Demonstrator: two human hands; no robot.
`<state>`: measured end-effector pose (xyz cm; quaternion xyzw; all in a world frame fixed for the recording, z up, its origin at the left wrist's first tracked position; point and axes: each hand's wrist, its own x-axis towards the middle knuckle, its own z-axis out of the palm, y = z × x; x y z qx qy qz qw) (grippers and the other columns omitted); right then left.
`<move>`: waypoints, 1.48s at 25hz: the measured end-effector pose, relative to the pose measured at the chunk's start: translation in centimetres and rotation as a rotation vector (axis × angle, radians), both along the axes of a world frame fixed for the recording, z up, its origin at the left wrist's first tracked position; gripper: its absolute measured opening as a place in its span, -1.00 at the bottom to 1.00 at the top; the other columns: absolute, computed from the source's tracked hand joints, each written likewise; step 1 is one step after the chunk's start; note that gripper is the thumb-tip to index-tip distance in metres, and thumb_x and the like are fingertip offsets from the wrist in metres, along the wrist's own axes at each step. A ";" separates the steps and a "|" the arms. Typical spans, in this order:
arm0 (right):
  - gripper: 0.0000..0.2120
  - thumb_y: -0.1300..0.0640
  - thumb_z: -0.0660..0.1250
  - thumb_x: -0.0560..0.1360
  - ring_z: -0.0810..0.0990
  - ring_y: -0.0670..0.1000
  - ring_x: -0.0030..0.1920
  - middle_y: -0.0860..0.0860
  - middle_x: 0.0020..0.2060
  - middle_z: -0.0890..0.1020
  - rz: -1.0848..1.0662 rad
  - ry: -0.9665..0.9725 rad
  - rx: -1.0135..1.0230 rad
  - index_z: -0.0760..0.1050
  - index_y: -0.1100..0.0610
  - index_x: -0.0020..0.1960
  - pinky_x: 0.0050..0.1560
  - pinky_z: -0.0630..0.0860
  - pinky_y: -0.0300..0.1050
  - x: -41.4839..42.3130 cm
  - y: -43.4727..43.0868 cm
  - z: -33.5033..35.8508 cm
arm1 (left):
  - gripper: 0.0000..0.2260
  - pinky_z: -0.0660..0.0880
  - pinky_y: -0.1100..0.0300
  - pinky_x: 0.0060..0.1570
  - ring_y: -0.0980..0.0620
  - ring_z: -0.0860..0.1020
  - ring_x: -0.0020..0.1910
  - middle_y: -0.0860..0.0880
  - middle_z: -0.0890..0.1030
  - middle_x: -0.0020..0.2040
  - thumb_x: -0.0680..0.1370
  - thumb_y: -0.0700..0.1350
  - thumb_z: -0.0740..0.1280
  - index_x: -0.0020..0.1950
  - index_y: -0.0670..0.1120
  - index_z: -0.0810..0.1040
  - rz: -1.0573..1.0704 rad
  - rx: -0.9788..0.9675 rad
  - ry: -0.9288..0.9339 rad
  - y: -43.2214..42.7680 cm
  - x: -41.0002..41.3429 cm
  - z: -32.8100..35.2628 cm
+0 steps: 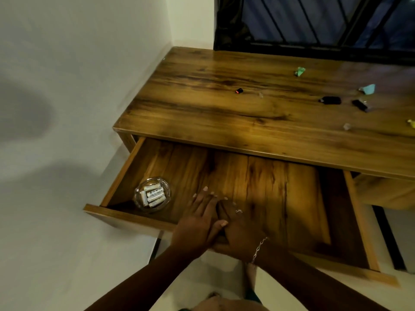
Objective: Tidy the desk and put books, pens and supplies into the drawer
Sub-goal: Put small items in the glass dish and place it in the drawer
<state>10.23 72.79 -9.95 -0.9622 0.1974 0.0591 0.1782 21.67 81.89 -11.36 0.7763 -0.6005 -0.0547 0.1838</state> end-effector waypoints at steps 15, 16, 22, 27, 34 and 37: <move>-0.01 -0.47 -0.01 0.28 0.39 0.20 0.36 0.23 0.32 0.44 -0.110 0.077 -0.301 0.35 0.30 0.34 0.35 0.05 0.16 5.2 -10.0 0.4 | -0.05 -0.03 0.06 0.45 -0.11 0.08 0.48 -0.26 0.22 0.46 0.39 0.48 -0.04 0.45 -0.28 0.09 -0.247 0.107 -0.231 -9.9 7.2 0.9; 0.02 -0.51 0.02 0.23 0.42 0.20 0.34 0.23 0.31 0.45 -0.129 0.090 -0.316 0.38 0.30 0.33 0.35 0.08 0.19 5.4 -11.2 0.5 | -0.05 0.04 0.03 0.44 -0.13 0.14 0.47 -0.27 0.27 0.44 0.39 0.48 -0.07 0.44 -0.29 0.13 -0.228 0.171 -0.277 -10.7 7.8 1.3; -0.03 -0.33 0.26 0.36 -0.11 0.16 0.52 0.11 0.52 -0.12 -0.056 0.109 -0.468 -0.19 0.06 0.52 0.45 -0.06 0.21 5.4 -16.8 1.7 | -0.16 -0.05 -0.08 0.49 -0.13 -0.03 0.52 -0.14 -0.03 0.54 0.46 0.21 0.29 0.52 -0.16 -0.06 -0.099 0.300 -0.387 -16.0 7.8 3.6; -0.14 -0.23 0.57 -0.02 0.56 0.13 0.17 0.09 0.23 0.55 -0.121 0.004 -0.485 0.49 0.02 0.22 0.00 0.50 0.18 6.1 -17.2 1.7 | -0.38 0.52 -0.13 0.03 -0.17 0.57 0.10 -0.17 0.56 0.17 0.24 0.12 0.52 0.19 -0.14 0.51 -0.014 0.210 -0.427 -17.2 6.8 2.9; -0.29 -0.16 0.60 -0.13 0.66 0.04 -0.13 -0.01 -0.06 0.68 -0.120 -0.135 -0.495 0.45 -0.02 -0.04 -0.26 0.56 0.01 7.0 -17.9 0.1 | -0.46 0.58 -0.06 -0.27 -0.10 0.64 -0.17 -0.11 0.65 -0.11 0.06 0.09 0.61 -0.07 -0.09 0.59 0.044 0.067 -0.516 -18.5 6.4 1.9; -0.39 -0.19 0.57 -0.05 0.65 0.00 -0.08 -0.05 -0.02 0.67 -0.113 -0.166 -0.470 0.55 -0.07 -0.04 -0.20 0.57 -0.05 6.6 -18.0 0.3 | -0.37 0.58 -0.07 -0.27 -0.11 0.63 -0.18 -0.12 0.65 -0.12 0.02 0.09 0.62 -0.03 -0.09 0.50 0.061 0.049 -0.482 -18.5 6.2 1.8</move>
